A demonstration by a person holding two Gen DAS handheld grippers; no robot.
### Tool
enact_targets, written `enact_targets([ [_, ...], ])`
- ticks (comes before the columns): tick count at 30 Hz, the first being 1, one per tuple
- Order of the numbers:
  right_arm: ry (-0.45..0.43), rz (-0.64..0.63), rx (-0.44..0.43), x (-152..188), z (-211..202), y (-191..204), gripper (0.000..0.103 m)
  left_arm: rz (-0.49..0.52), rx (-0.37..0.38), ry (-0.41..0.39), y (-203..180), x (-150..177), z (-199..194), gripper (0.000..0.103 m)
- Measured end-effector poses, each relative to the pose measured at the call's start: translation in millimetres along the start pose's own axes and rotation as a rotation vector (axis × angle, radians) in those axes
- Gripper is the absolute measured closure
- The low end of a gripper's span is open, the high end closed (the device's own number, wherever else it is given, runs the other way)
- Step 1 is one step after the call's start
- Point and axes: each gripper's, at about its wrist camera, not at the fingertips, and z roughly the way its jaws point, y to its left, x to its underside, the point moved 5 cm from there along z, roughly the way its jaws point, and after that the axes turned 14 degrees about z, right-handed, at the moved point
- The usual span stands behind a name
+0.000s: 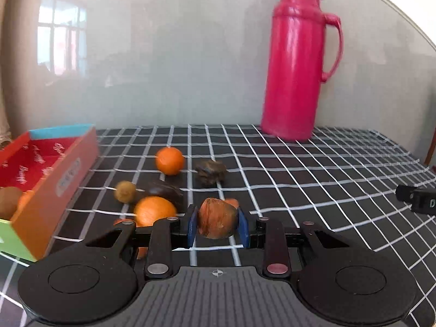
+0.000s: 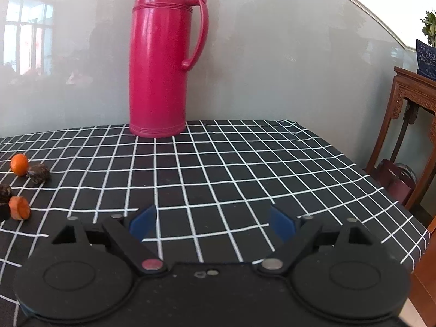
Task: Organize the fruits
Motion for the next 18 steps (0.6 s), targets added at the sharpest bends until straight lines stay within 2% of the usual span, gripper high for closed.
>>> enact_targets([
  [3,-0.001,-0.006,-0.022,0.0,-2.2,14.2,0.014,-0.015,-0.028,-0.017,18.3,-1.4,-10.7,0.072],
  [9,0.003,-0.040,-0.075,3.2,-7.0,51.2,0.014,-0.050,-0.137,-0.064,70.5,-1.3,-30.4,0.072],
  [18,0.015,-0.083,-0.136,12.1,-9.1,103.0,0.014,-0.122,-0.333,-0.034,170.3,20.0,-43.5,0.072],
])
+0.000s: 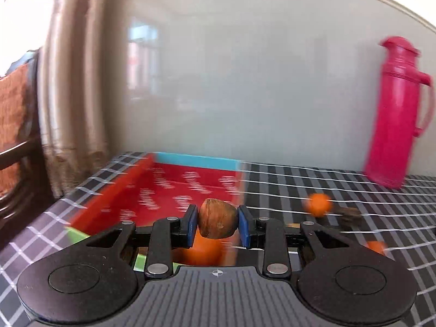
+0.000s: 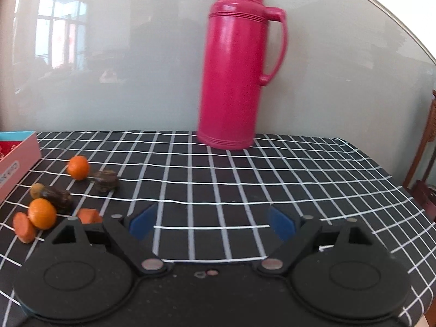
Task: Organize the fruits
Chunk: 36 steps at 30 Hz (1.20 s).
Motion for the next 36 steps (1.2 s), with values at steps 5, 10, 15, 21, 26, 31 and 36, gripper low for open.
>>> enact_targets([
  [5,0.008,-0.024,-0.040,5.1,1.2,29.3,0.014,-0.022,-0.067,0.046,42.1,12.3,14.8,0.071],
  [10,0.004,-0.052,-0.080,8.2,-2.5,54.1,0.014,-0.056,-0.082,0.069,64.4,21.1,19.0,0.070],
  [15,0.009,-0.047,-0.100,9.3,-1.7,71.8,0.014,-0.038,-0.115,0.028,64.9,20.0,8.7,0.027],
  [21,0.003,-0.075,-0.119,11.7,-5.8,85.9,0.012,-0.026,-0.103,0.022,68.7,21.9,5.8,0.020],
  [26,-0.009,-0.068,-0.124,10.2,-8.0,80.6,0.011,-0.034,-0.114,-0.011,69.2,19.5,-0.7,0.011],
  [31,-0.003,-0.090,-0.153,13.3,-9.4,83.5,0.011,-0.015,-0.116,-0.028,60.9,16.9,-3.9,0.002],
  [36,0.024,-0.128,-0.172,21.3,-4.8,91.8,0.016,-0.003,-0.116,-0.032,59.2,16.0,-4.1,0.000],
])
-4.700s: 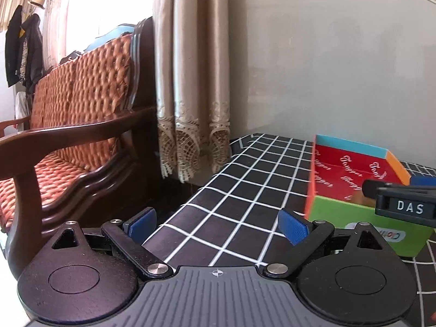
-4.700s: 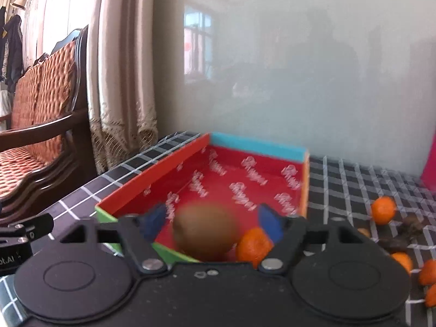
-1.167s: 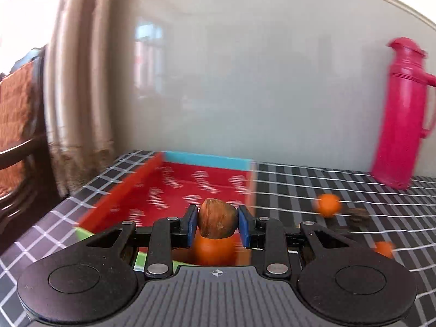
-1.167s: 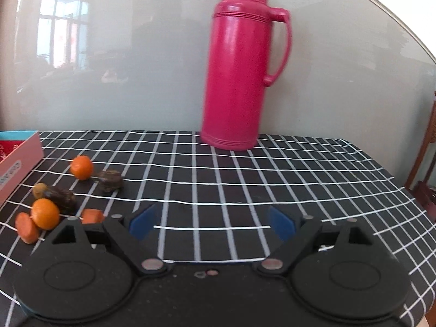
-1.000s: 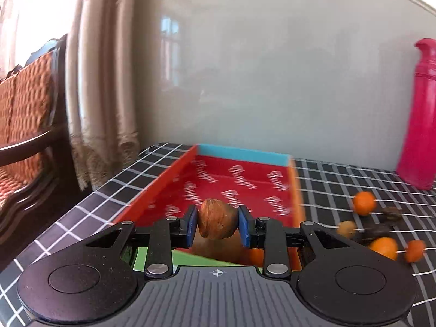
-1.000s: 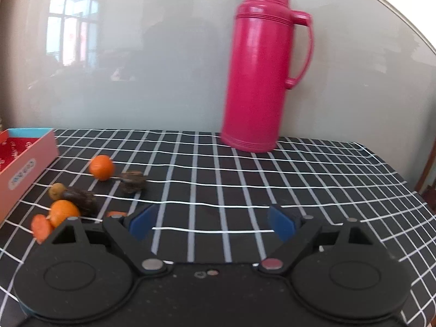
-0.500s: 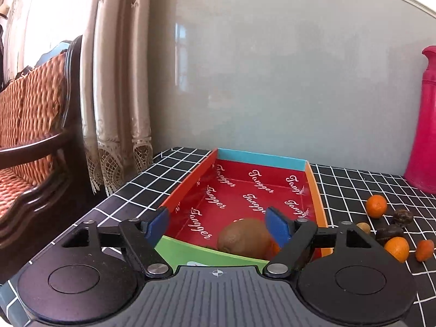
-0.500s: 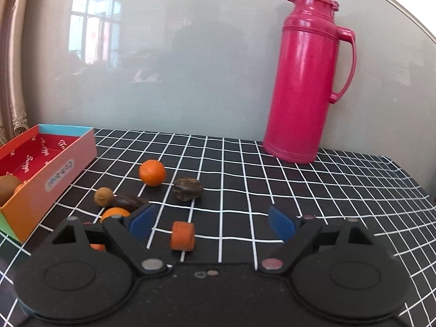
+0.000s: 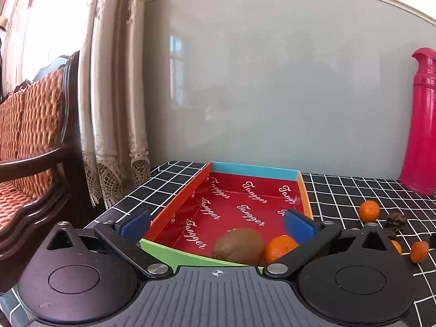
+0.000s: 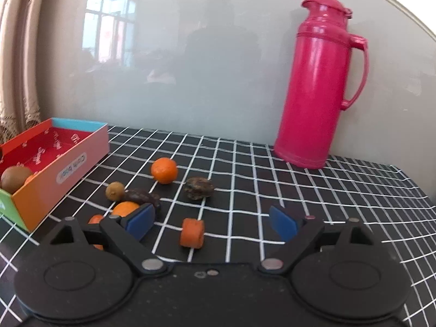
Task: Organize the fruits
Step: 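Grasp the orange carrot piece with the right gripper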
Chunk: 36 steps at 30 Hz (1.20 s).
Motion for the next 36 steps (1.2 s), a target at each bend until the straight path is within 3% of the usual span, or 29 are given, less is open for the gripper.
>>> enact_targets([
  [4,0.009,-0.004,-0.042,0.4,0.4,8.3,0.030,-0.013,-0.002,0.002,3.5,0.2,0.6,0.000],
  [7,0.017,-0.021,-0.082,2.6,-1.5,20.6,0.030,-0.006,-0.003,0.007,4.5,0.9,1.1,0.000],
  [13,0.114,-0.063,-0.179,20.8,1.1,55.5,0.035,-0.018,-0.017,0.007,11.0,2.3,0.7,0.000],
  [23,0.206,0.003,-0.166,33.9,16.4,78.1,0.052,0.016,-0.019,0.041,17.4,14.5,-9.5,0.000],
  [30,0.231,0.012,-0.142,39.2,28.5,93.5,0.056,0.052,-0.009,0.079,24.0,27.4,-13.8,0.000],
  [33,0.235,0.020,-0.149,36.6,31.1,97.8,0.072,0.044,-0.009,0.086,29.3,29.6,-13.7,0.000],
  [36,0.215,0.010,-0.165,34.1,26.5,105.7,0.075,0.036,-0.013,0.091,34.5,31.9,-13.8,0.000],
])
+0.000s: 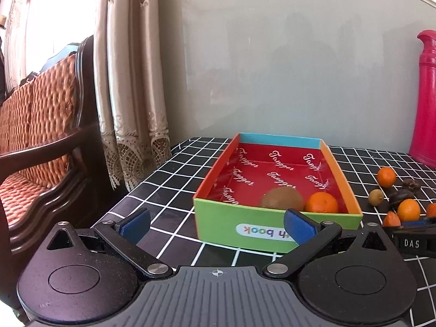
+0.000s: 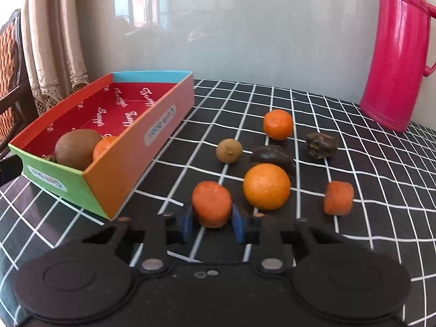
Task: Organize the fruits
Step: 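Grasp the orange carrot piece with the right gripper, then carry the carrot piece into the box and open the right gripper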
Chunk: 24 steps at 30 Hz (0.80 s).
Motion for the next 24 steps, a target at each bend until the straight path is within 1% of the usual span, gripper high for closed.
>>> enact_targets([
  [5,-0.091,-0.022,-0.025,-11.2,-12.2,17.9,0.075,-0.014,-0.008,0.005,9.5,3.1,0.3,0.000],
  [12,-0.244,-0.043,-0.111,-27.8,-32.0,50.9,0.075,-0.014,-0.013,0.006,17.8,9.3,-2.3,0.000],
  [14,-0.248,-0.061,-0.129,-27.3,-30.1,63.8,0.075,-0.002,-0.022,0.004,19.6,10.7,-2.8,0.000],
  [20,-0.197,-0.086,-0.178,-15.2,-11.6,93.6,0.073,-0.009,-0.043,0.027,33.6,17.5,3.1,0.000],
  [21,-0.193,-0.099,-0.178,-12.3,-9.9,98.2,0.071,-0.012,-0.047,0.030,35.8,18.3,3.7,0.000],
  [22,-0.194,-0.113,-0.173,-8.9,-11.2,100.7,0.065,-0.015,-0.049,0.032,37.4,19.2,4.2,0.000],
  [24,-0.203,-0.117,-0.174,-6.8,-13.2,103.8,0.060,-0.024,-0.045,0.039,39.1,20.0,5.4,0.000],
])
